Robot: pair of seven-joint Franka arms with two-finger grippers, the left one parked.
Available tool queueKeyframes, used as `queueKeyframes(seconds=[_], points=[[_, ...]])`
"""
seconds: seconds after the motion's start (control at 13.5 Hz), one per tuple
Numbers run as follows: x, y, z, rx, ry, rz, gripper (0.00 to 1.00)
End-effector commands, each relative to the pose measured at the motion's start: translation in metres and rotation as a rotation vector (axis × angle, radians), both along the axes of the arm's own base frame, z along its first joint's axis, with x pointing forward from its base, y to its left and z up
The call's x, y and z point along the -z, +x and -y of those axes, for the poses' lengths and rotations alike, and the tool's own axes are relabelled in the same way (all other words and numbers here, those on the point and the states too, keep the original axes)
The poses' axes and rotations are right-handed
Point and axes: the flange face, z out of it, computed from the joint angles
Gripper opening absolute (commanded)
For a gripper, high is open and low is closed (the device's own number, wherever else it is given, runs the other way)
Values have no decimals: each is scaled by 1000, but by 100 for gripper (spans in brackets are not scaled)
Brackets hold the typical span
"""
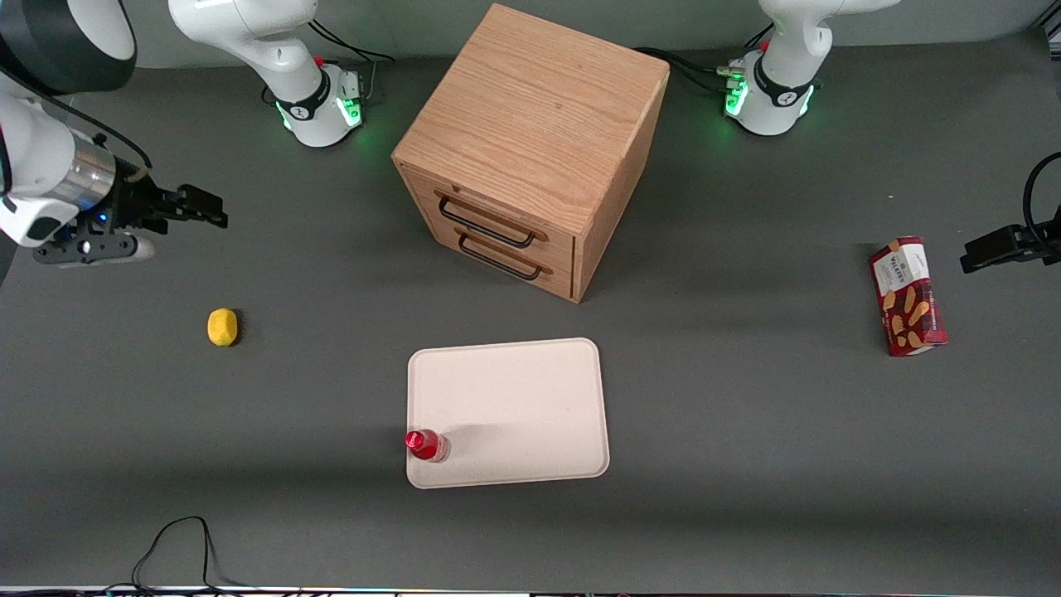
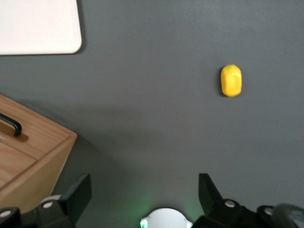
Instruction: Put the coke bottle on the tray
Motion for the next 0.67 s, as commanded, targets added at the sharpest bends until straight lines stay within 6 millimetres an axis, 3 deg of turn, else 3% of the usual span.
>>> queueKeyframes(seconds=[0.0,0.22,0.59], points=[[-9,-5,5,-21,-14,2,100],[-20,3,22,5,-11,27,100],[-37,17,16,13,-23,67,100]])
